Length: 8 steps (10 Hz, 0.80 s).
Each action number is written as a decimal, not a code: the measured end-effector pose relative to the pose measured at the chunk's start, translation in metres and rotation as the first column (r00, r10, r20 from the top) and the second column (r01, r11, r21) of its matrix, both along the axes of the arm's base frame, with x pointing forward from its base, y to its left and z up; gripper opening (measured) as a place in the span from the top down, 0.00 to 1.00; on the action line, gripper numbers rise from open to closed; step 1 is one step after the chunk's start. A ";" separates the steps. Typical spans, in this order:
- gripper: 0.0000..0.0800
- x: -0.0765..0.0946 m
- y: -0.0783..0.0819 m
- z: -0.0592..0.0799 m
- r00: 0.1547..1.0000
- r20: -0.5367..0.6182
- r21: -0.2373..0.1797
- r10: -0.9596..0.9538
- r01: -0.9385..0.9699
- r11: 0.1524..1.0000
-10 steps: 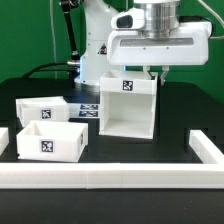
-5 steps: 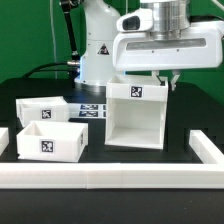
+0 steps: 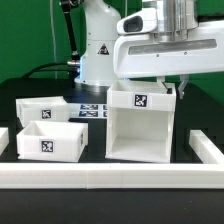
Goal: Assemble drawer
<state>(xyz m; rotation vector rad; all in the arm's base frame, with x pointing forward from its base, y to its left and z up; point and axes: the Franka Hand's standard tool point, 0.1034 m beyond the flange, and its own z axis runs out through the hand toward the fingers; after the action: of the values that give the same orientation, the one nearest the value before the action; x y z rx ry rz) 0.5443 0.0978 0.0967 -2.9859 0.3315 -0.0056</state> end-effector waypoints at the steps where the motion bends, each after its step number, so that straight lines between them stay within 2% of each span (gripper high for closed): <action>1: 0.95 0.009 0.001 0.000 1.000 0.009 0.003 0.000 0.000 1.000; 4: 0.94 0.013 0.002 0.002 1.000 0.015 0.005 -0.015 0.015 1.000; 8: 0.94 0.013 0.005 0.002 0.960 -0.023 0.014 -0.278 0.278 0.960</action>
Offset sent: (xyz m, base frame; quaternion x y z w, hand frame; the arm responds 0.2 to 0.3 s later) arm 0.0000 0.0000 0.0000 0.0000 0.0000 0.0000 1.0000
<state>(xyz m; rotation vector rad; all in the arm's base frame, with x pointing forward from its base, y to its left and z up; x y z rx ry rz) 0.5573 0.1025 0.0989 -2.8964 0.7471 -0.0008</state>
